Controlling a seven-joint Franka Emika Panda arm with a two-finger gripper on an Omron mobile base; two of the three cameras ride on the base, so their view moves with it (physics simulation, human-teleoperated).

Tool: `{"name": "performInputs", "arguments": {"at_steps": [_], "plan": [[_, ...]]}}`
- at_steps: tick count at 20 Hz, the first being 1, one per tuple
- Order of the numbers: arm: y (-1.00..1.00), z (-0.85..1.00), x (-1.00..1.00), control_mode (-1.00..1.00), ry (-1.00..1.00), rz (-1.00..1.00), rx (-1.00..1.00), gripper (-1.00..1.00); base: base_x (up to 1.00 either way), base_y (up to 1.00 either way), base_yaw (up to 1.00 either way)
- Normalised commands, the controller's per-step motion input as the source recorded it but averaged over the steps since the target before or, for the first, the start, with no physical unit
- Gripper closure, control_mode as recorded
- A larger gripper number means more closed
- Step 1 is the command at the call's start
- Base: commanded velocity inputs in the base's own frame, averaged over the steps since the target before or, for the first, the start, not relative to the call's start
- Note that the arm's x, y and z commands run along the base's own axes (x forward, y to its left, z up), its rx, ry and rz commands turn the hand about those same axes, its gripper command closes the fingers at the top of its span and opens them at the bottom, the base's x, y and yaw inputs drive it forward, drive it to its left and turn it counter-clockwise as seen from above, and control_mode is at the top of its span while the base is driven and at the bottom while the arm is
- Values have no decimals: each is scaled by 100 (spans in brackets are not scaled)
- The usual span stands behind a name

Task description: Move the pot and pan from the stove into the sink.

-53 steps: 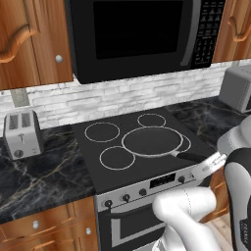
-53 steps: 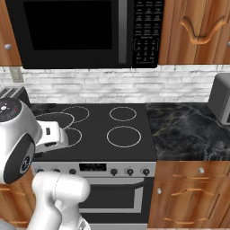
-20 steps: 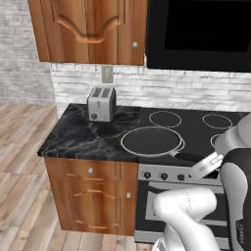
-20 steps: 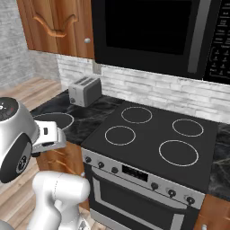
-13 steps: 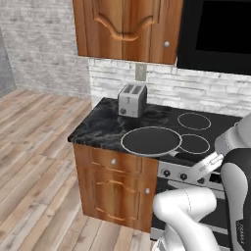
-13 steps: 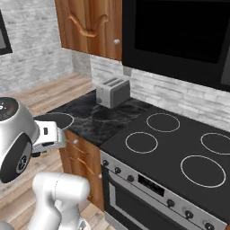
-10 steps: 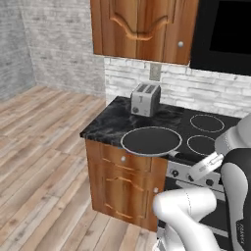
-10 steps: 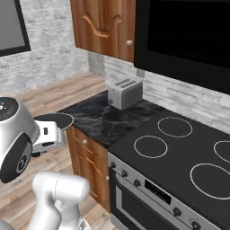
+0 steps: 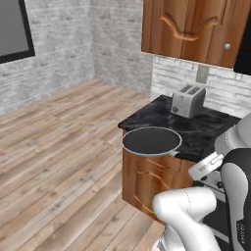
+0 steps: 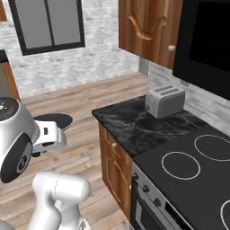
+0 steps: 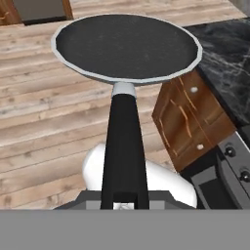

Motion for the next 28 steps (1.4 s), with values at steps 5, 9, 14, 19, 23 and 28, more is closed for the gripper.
{"name": "performInputs", "arguments": {"at_steps": [5, 9, 14, 19, 23, 28], "plan": [[0, 0, 0, 100, 0, 0, 0, 100, -7, 1, 47], [0, 0, 0, 100, 0, 0, 0, 100, -5, 2, 48], [0, 0, 0, 100, 0, 0, 0, 100, -8, 10, 46], [0, 0, 0, 100, 0, 0, 0, 100, -15, 20, 39], [0, 0, 0, 100, 0, 0, 0, 100, -28, 2, 40], [0, 0, 0, 100, 0, 0, 0, 100, -5, 2, 7]]}}
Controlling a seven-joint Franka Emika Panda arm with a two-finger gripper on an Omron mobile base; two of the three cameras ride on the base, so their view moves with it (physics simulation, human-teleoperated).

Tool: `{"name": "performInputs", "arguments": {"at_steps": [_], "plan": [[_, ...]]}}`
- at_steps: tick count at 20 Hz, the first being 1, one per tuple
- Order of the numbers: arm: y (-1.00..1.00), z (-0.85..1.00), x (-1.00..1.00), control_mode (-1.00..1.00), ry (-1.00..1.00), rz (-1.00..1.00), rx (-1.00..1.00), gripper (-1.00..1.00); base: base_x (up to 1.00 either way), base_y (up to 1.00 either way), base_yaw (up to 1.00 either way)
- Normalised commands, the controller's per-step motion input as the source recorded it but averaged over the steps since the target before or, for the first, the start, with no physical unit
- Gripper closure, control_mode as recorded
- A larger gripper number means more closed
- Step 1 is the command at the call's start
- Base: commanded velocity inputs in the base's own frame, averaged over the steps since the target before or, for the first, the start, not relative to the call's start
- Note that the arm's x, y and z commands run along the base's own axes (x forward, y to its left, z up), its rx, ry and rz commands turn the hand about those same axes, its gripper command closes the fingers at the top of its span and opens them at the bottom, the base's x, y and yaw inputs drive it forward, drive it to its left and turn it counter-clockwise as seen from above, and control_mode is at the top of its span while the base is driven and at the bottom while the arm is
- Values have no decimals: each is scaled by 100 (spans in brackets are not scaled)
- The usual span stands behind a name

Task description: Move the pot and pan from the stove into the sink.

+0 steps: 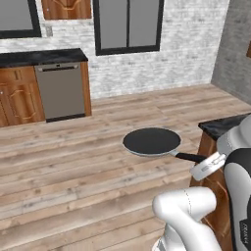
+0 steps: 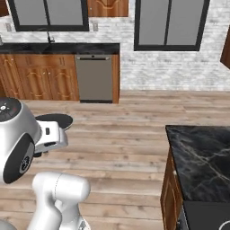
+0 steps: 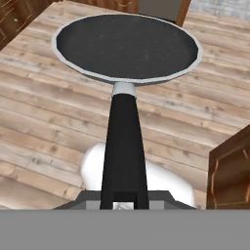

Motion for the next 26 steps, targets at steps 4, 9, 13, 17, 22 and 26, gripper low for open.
{"name": "performInputs", "arguments": {"at_steps": [4, 9, 13, 17, 22, 26], "plan": [[0, 0, 0, 100, 0, 0, 0, 100, 59, 24, 0], [0, 0, 0, 100, 0, 0, 0, 100, 82, 36, 0], [0, 0, 0, 100, 0, 0, 0, 100, 88, 42, 0], [0, 0, 0, 100, 0, 0, 0, 100, 90, 44, 0], [0, 0, 0, 100, 0, 0, 0, 100, 89, 45, 0], [0, 0, 0, 100, 0, 0, 0, 100, 91, 44, 0]]}}
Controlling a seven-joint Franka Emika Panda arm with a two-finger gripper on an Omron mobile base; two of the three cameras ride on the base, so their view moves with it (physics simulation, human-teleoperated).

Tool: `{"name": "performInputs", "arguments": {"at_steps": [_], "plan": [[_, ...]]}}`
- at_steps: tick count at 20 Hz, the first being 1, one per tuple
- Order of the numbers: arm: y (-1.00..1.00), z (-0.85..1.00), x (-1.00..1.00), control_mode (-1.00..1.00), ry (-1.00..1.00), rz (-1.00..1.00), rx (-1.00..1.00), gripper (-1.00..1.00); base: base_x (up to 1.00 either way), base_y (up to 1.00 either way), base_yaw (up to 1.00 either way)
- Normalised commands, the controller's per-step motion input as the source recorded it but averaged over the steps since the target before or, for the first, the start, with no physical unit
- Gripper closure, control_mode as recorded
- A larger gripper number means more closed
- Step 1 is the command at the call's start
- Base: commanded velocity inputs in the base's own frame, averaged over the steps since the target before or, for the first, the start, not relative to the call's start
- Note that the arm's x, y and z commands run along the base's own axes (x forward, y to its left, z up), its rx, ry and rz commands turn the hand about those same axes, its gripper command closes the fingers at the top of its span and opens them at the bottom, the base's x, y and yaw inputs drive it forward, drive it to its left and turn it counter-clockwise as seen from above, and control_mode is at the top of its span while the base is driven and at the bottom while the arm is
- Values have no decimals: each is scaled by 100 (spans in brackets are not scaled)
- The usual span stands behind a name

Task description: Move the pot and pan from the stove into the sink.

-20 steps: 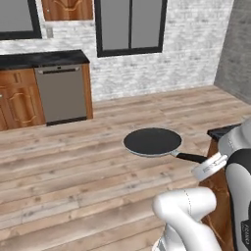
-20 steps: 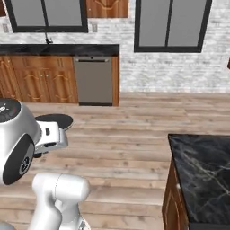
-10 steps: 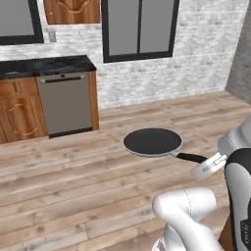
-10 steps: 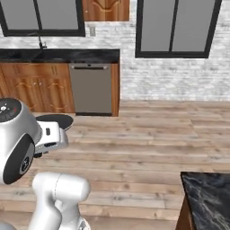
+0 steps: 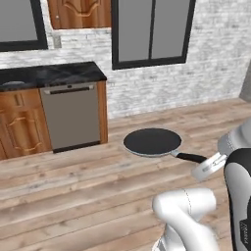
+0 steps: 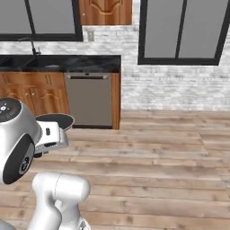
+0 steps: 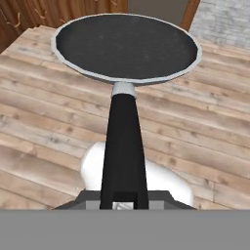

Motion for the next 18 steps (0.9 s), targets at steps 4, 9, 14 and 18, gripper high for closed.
{"name": "performInputs", "arguments": {"at_steps": [4, 9, 14, 18], "plan": [[0, 0, 0, 100, 0, 0, 0, 100, 92, 43, 0], [0, 0, 0, 100, 0, 0, 0, 100, 94, 43, 0], [0, 0, 0, 100, 0, 0, 0, 100, 94, 42, 0], [0, 0, 0, 100, 0, 0, 0, 100, 95, 42, 0]]}}
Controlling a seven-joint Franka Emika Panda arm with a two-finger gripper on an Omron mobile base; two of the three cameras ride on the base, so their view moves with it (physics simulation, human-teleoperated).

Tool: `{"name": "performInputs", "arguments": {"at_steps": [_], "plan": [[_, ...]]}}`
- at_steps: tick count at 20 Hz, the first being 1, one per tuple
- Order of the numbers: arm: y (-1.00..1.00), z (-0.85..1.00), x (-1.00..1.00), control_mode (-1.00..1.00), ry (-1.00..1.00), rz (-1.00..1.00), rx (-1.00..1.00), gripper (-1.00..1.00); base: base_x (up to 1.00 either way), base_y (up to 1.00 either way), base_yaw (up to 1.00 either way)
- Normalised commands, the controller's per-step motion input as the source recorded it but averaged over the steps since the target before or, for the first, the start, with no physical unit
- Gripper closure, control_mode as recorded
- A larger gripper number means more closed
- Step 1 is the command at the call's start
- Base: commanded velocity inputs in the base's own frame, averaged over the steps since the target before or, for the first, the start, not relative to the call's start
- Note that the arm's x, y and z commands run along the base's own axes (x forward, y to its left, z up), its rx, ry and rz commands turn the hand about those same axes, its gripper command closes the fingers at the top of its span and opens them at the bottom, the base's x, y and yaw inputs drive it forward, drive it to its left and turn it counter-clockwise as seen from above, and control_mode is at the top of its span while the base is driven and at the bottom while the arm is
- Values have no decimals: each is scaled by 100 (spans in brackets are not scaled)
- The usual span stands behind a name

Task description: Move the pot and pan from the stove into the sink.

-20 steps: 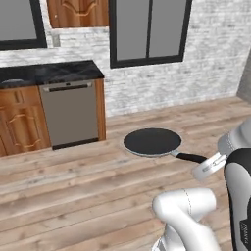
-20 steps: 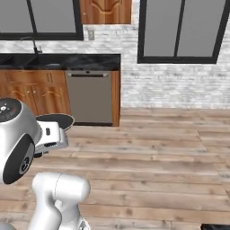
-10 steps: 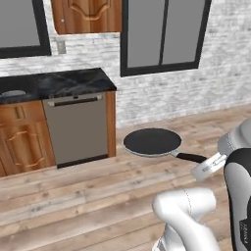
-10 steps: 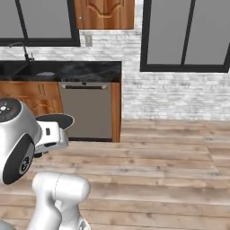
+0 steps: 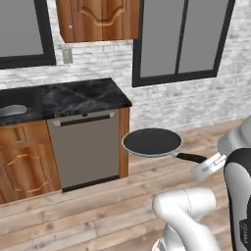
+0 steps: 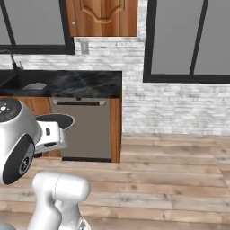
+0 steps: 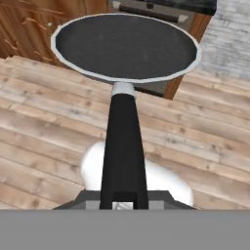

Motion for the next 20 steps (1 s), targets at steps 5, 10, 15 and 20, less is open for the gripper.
{"name": "performInputs", "arguments": {"at_steps": [5, 10, 15, 20], "plan": [[0, 0, 0, 100, 0, 0, 0, 100, 93, 40, 0], [0, 0, 0, 100, 0, 0, 0, 100, 69, 28, 0], [0, 0, 0, 100, 0, 0, 0, 100, 1, 0, 1], [0, 0, 0, 100, 0, 0, 0, 100, 0, 29, 0]]}}
